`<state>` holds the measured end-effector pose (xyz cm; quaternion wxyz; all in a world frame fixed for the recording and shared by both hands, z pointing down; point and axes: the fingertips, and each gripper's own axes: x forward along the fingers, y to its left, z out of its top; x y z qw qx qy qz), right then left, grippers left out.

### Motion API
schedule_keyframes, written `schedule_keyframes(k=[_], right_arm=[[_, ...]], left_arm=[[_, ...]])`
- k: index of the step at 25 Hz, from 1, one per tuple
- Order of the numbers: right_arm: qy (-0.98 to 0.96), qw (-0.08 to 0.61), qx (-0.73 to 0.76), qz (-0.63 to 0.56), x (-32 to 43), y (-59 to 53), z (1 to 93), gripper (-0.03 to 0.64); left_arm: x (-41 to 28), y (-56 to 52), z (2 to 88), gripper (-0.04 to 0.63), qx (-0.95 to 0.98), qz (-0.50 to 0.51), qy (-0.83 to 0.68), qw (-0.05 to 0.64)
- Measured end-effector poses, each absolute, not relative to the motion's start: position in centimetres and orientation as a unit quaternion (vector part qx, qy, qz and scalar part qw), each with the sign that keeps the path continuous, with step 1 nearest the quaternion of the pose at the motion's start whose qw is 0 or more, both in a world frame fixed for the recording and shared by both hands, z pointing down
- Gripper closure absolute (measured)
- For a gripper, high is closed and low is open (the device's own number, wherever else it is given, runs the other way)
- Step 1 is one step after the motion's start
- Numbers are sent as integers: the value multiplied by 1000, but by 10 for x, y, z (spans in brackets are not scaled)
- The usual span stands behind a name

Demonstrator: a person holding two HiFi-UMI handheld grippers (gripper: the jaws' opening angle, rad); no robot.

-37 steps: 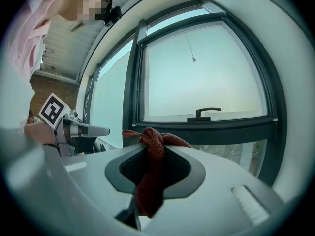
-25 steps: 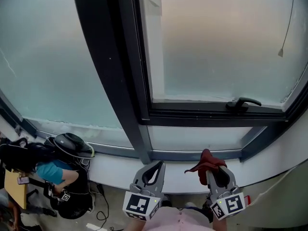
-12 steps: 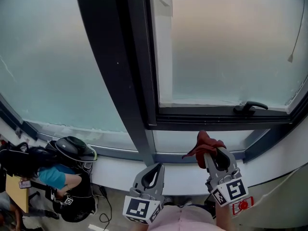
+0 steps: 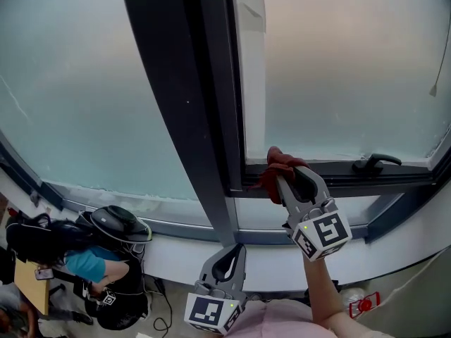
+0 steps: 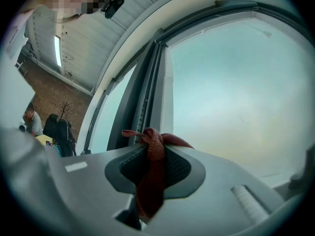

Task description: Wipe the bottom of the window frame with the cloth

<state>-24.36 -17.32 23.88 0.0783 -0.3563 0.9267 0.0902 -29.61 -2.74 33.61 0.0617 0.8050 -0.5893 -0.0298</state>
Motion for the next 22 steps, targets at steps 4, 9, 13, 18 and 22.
schedule_keyframes(k=[4, 9, 13, 18, 22], right_arm=[[933, 46, -341, 105, -282, -187, 245, 535], [935, -13, -346, 82, -307, -209, 279, 535], [918, -76, -373, 114, -320, -220, 293, 537], [916, -95, -374, 106, -322, -224, 296, 538], [910, -99, -385, 117, -321, -224, 297, 539]], left_arm=[[-307, -28, 334, 601, 799, -30, -598, 58], [-318, -29, 332, 601, 790, -43, -609, 55], [-318, -34, 325, 601, 791, -67, -607, 50], [-314, -38, 325, 601, 795, -69, -601, 51], [-313, -40, 329, 601, 798, -65, -597, 53]])
